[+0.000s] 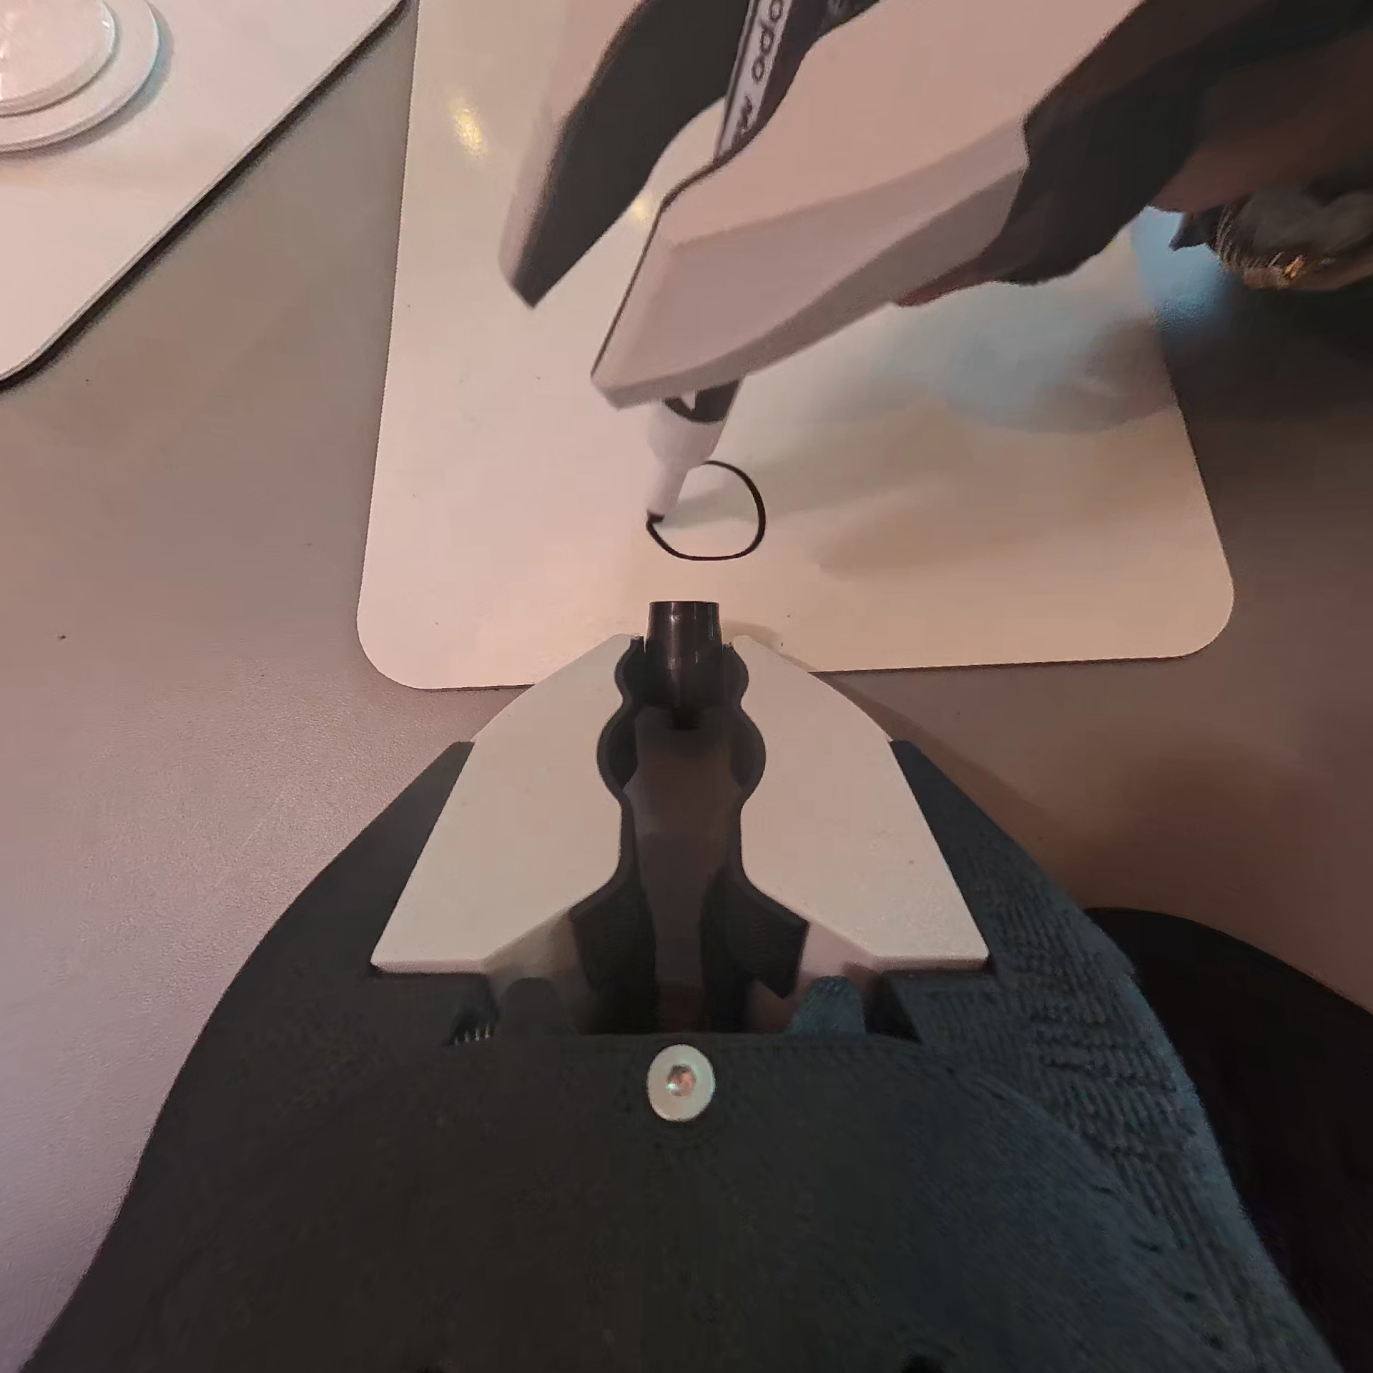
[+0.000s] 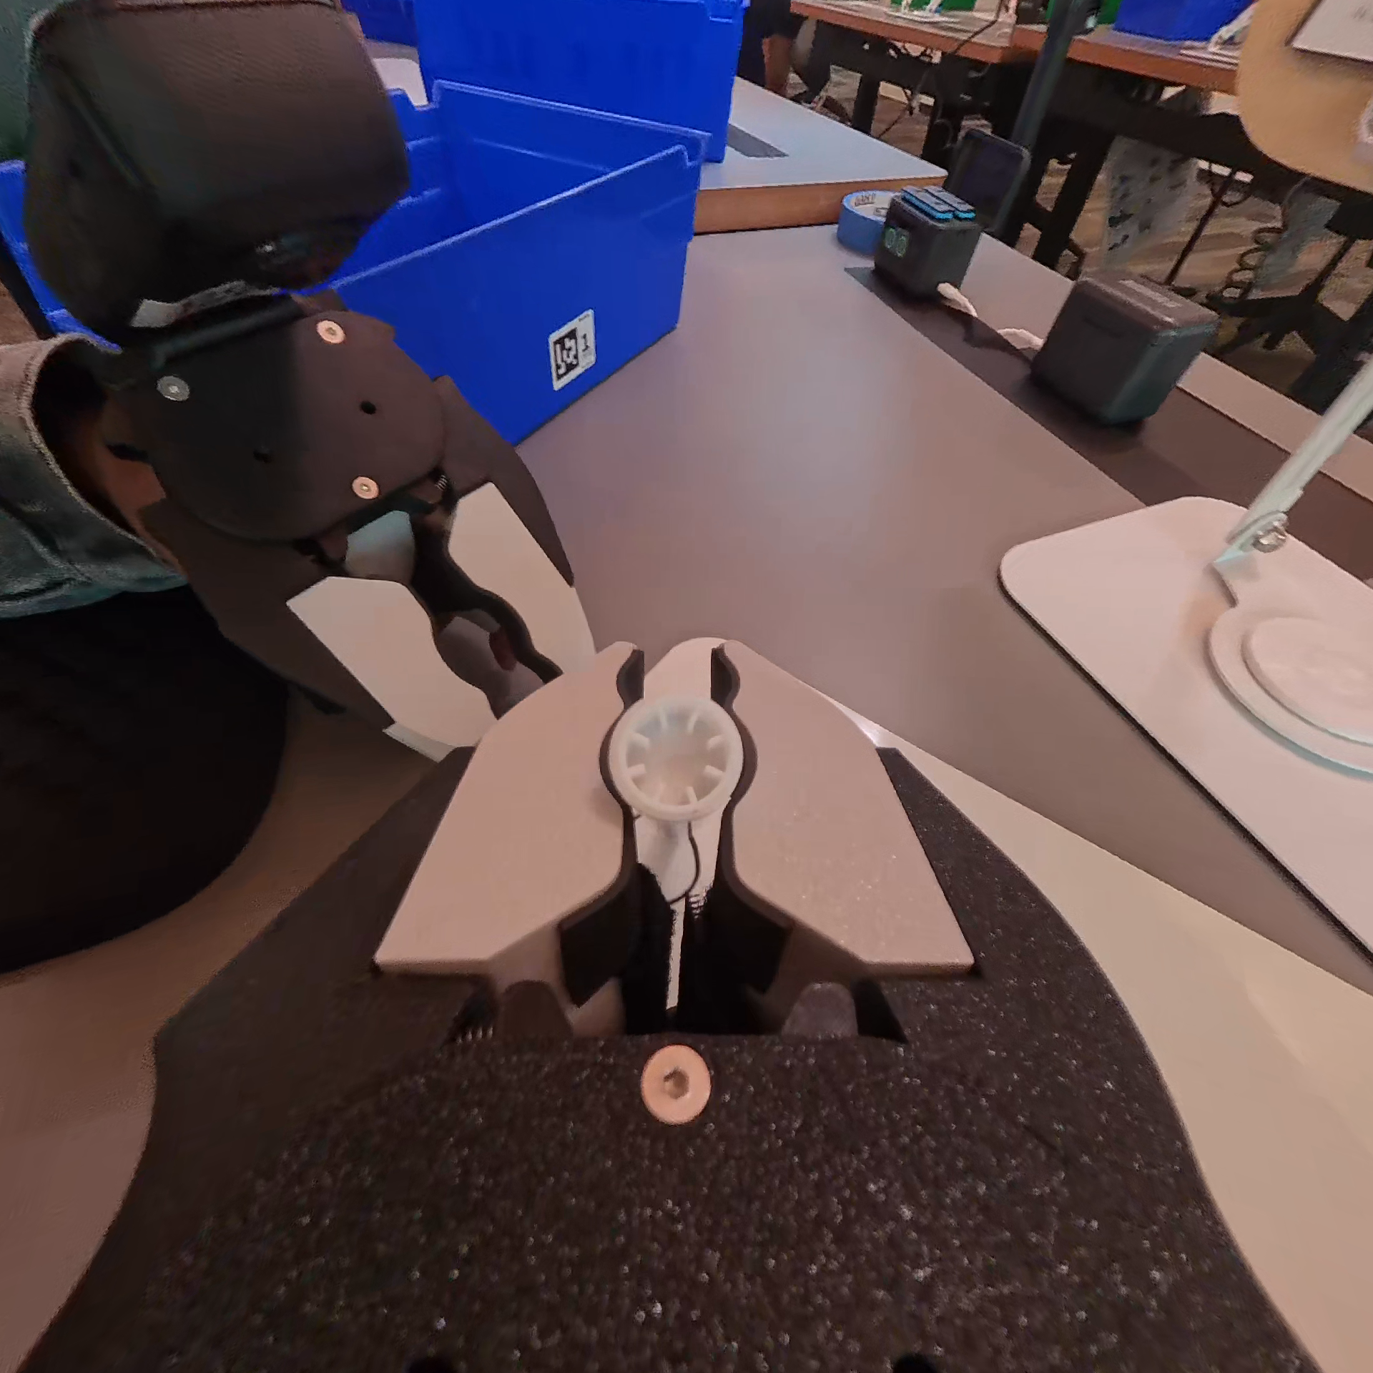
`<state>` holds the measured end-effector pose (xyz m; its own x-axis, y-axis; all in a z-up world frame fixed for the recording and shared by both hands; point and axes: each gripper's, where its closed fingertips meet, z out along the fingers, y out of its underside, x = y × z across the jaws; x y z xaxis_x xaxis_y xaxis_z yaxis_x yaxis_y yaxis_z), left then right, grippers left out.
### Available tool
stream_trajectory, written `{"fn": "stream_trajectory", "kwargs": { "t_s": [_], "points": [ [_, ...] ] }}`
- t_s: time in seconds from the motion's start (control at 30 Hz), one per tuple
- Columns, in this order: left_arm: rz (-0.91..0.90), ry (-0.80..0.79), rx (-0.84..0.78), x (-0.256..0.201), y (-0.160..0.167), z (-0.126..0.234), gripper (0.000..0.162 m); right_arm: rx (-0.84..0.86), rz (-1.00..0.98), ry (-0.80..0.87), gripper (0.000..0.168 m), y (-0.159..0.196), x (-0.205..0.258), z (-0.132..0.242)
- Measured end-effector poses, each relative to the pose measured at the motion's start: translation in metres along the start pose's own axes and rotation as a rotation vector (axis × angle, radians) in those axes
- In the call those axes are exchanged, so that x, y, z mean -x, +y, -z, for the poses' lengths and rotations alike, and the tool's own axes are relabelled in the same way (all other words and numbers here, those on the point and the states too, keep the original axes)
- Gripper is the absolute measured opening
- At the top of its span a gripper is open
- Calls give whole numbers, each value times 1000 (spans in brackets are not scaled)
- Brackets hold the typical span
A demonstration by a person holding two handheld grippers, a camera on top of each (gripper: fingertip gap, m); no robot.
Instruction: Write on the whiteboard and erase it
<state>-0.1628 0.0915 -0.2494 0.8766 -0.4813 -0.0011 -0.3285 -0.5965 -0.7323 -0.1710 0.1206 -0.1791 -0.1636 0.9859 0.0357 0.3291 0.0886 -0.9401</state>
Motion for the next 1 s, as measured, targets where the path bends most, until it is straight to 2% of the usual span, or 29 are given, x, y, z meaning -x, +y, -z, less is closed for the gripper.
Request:
{"fn": "stream_trajectory", "kwargs": {
  "t_s": [0.33,0.73,1.0],
  "points": [
    [9,8,-3,-1,0,0,21,7,-9,73,18,2,-25,10],
    [5,10,-3,-2,0,1,21,35,-27,100,18,15,-13,38],
    [7,11,-5,-2,0,1,21,42,-40,187,18,22,-42,54]
  ]
}}
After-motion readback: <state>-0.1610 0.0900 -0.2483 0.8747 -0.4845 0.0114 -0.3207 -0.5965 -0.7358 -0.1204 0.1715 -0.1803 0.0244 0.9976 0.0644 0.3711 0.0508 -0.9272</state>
